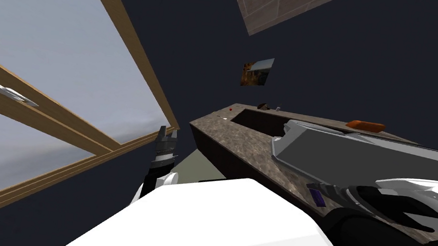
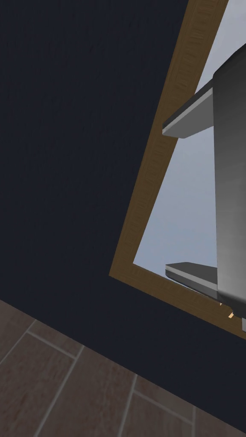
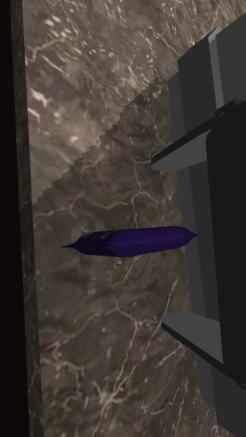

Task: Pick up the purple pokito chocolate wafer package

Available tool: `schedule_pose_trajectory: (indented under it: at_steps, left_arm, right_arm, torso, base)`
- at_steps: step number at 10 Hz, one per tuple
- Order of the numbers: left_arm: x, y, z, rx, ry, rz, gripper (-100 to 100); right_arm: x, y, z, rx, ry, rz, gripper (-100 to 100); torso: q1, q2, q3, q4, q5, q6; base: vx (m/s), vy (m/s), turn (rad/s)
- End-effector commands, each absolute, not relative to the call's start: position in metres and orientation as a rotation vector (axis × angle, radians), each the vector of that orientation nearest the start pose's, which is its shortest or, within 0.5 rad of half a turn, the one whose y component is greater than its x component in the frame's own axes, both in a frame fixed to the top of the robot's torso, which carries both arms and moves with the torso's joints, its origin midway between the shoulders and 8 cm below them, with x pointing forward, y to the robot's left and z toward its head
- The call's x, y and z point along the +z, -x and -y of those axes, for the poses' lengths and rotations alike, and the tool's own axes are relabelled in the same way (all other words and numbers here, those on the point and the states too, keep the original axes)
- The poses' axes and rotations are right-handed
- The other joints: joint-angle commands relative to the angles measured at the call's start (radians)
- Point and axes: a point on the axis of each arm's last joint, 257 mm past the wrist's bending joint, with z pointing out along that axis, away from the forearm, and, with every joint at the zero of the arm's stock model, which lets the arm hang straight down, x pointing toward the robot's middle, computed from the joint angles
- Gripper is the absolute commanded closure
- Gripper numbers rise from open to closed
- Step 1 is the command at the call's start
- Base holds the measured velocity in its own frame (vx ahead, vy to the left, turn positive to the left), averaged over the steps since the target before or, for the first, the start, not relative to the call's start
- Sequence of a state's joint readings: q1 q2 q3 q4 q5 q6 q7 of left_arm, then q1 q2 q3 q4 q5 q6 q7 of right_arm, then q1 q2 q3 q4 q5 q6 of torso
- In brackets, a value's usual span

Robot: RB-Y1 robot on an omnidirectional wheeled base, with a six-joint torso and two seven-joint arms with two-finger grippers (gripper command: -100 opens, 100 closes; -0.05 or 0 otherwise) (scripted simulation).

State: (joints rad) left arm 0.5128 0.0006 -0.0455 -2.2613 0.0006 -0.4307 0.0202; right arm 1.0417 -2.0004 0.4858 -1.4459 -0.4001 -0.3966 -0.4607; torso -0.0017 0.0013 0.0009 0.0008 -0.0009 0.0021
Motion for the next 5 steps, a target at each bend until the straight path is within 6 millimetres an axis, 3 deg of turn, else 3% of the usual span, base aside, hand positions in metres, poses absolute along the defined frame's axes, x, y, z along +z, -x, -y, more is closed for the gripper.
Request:
schedule_pose_trajectory:
  at_steps: [1, 2, 3, 5]
  left_arm:
    - [-0.002, -0.36, -0.268, -1.339, 0.753, -0.676, 0]
    - [-0.002, -0.36, -0.268, -1.339, 0.753, -0.676, 0]
    - [-0.002, -0.36, -0.268, -1.339, 0.753, -0.676, 0]
    - [-0.002, -0.36, -0.268, -1.339, 0.753, -0.676, 0]
  right_arm:
    - [-0.303, -0.081, 0.672, -0.084, -1.061, -2.729, -100]
    - [-0.302, -0.082, 0.672, -0.086, -1.059, -2.729, 0]
    - [-0.309, -0.07, 0.672, -0.089, -1.071, -2.724, -100]
    - [-0.316, -0.058, 0.672, -0.091, -1.083, -2.72, -100]
  torso:
    - [0.0, 0.0, 0.0, 0.0, 0.0, 0.0]
    - [0.001, 0.0, 0.0, 0.0, 0.0, 0.0]
    - [0.002, -0.001, 0.0, 0.0, 0.0, 0.0]
    - [0.001, 0.0, 0.0, 0.0, 0.0, 0.001]
  base:
    - [-0.009, -0.01, 0.023]
    - [0.0, 0.0, 0.0]
    - [-0.008, -0.009, 0.028]
    - [-0.004, -0.004, 0.013]
